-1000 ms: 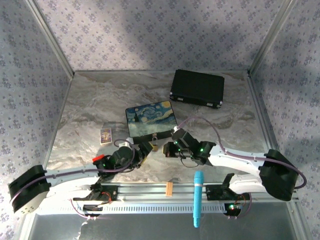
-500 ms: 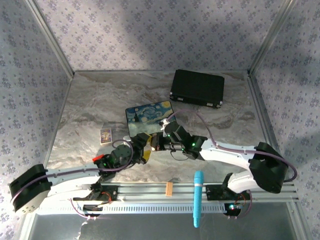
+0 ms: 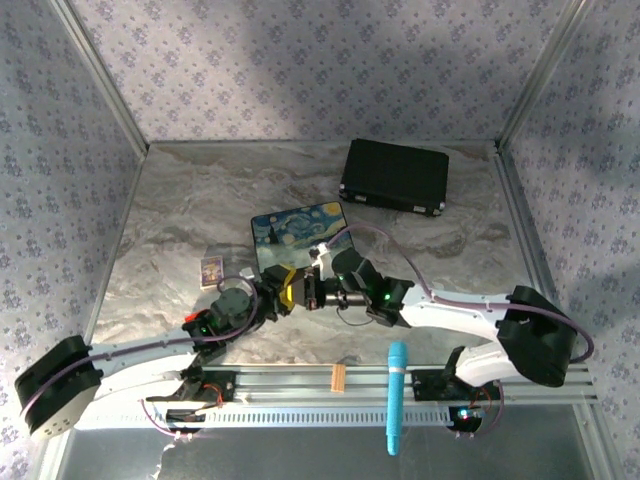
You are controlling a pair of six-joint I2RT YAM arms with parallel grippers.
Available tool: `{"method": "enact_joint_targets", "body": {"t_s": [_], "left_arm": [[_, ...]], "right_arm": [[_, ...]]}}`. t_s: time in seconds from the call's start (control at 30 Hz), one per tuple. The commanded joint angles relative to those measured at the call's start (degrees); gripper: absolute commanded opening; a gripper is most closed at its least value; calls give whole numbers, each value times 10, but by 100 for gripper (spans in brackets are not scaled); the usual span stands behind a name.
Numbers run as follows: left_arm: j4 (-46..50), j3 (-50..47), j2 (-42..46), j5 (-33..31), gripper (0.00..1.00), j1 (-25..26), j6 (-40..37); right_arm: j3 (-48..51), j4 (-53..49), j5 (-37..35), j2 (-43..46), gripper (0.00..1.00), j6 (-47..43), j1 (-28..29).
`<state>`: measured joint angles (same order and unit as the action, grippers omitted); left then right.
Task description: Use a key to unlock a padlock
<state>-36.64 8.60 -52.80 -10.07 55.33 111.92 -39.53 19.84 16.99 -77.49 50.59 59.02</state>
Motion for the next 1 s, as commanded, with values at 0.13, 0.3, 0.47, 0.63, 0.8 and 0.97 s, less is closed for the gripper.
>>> {"method": "enact_joint_targets", "body": {"t_s": [0.13, 0.3, 0.47, 0.63, 0.8, 0.97], "left_arm": [[52, -3, 72, -4, 32, -7, -9], [69, 0, 86, 3, 14, -9, -20], [105, 28, 59, 41, 15, -14, -47], [186, 53, 63, 27, 59, -14, -70], [153, 61, 34, 26, 89, -5, -82], [66, 75, -46, 51, 98, 9, -82]], "right_arm": [[27, -10, 1, 20, 1, 7, -10], [20, -13, 0, 18, 1, 3, -9], [20, -10, -1, 20, 1, 3, -9], [12, -64, -27, 26, 1, 4, -8], [-32, -211, -131, 23, 1, 18, 1], [-69, -278, -227, 8, 0, 28, 20]]}}
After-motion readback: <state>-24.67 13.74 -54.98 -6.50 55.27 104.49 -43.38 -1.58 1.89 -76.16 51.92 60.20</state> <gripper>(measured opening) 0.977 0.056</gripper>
